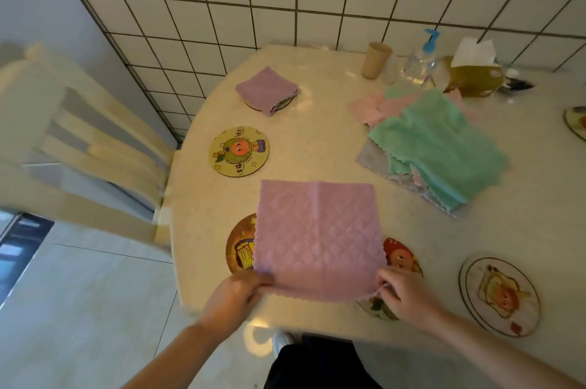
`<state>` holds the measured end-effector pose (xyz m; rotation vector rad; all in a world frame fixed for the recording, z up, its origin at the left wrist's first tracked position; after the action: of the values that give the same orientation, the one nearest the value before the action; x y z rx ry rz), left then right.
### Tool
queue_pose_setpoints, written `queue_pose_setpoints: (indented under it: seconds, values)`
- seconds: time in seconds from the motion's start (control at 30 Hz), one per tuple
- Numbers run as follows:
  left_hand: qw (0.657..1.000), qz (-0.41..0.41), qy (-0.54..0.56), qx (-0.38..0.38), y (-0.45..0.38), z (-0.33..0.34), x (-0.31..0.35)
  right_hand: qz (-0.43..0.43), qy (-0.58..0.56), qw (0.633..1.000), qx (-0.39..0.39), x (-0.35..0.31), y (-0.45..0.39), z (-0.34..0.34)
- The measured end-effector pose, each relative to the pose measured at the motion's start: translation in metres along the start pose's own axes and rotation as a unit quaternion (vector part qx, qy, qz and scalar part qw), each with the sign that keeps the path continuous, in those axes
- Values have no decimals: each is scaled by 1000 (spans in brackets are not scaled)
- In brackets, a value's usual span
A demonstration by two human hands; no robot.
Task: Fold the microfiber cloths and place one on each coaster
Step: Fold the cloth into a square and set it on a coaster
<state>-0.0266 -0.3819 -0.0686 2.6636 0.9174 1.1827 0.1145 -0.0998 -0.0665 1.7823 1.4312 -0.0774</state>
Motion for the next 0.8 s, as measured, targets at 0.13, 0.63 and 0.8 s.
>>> queue_pose_setpoints:
  seconds: [0.13, 0.63, 0.8]
  values:
    - [978, -122, 163, 45, -9, -18, -16, 22, -112, 990, 77, 6, -4, -13]
    - [873, -280, 365, 159, -127, -71, -53, 110, -279, 937, 181, 48, -110, -110]
    - [871, -313, 348, 149, -147, -78, -66, 125, -264, 942, 165, 61, -133, -113]
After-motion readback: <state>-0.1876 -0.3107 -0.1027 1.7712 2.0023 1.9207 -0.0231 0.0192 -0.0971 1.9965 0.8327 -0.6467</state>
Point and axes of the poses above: each hand's wrist, its own y-axis away from the middle knuckle, its own z-axis out of the palm, x = y × z, the point moved 5 cm from there along -y, towards the middle knuckle, and after that the axes turned 15 degrees about -x, right-handed, at the moved point
